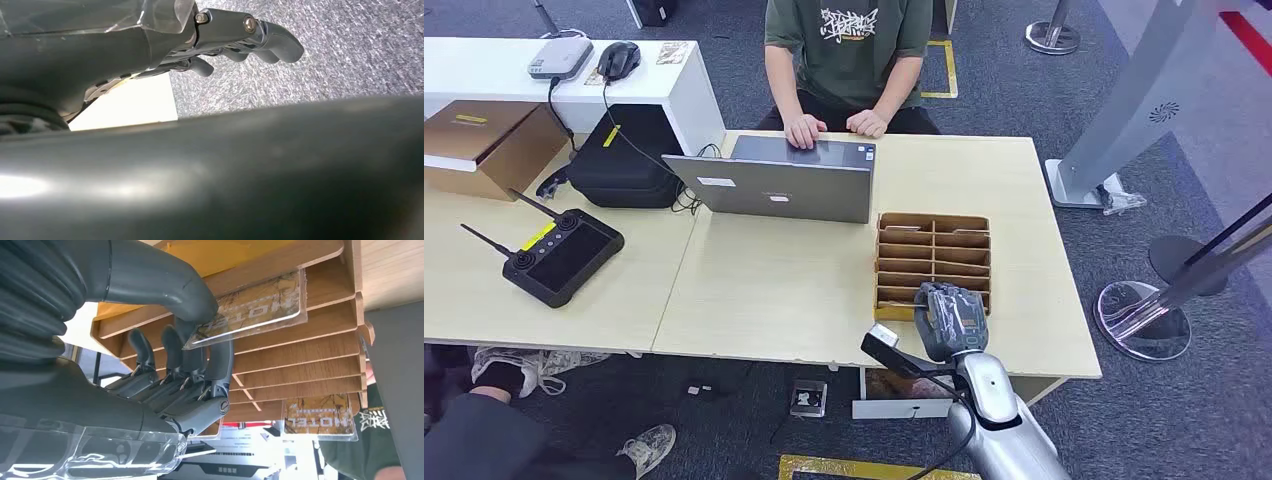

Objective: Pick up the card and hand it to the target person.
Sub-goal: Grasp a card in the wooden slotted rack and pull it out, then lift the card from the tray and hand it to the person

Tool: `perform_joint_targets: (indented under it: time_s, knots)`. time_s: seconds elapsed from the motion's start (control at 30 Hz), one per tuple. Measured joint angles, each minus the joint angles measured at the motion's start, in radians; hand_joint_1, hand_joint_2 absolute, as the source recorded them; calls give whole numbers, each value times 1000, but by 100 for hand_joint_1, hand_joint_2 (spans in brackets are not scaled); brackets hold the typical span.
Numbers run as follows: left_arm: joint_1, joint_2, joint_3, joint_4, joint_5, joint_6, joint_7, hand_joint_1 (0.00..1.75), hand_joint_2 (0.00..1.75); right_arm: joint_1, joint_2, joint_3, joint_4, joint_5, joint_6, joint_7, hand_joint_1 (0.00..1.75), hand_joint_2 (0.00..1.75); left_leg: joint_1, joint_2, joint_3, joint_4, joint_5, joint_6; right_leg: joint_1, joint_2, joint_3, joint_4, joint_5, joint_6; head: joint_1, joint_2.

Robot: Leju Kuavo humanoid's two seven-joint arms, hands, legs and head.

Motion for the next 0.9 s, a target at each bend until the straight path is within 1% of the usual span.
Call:
perform_joint_targets:
  time_s: [0.2,0.47,0.57,0.7,0.9]
  knots:
    - [1,0,0,0,-10,-2,0,0,0,44,-12,7,-76,5,7,10,138,175,0,0,0,0,0,0,0,0,0,0,0,0,0,0]
    - [3,-2,0,0,-21,-3,0,0,0,41,-19,14,-159,-6,7,23,157,175,0,0,0,0,0,0,0,0,0,0,0,0,0,0]
    - [3,-3,0,0,-30,-5,0,0,0,17,-25,14,-188,-15,-5,23,156,175,0,0,0,0,0,0,0,0,0,0,0,0,0,0]
    - [4,-3,0,0,-38,-8,0,0,0,-38,-38,14,-230,-21,-16,13,156,175,0,0,0,0,0,0,0,0,0,0,0,0,0,0]
    - [4,-4,0,0,-46,-12,0,0,0,-131,-57,10,-297,-34,-17,9,161,175,0,0,0,0,0,0,0,0,0,0,0,0,0,0]
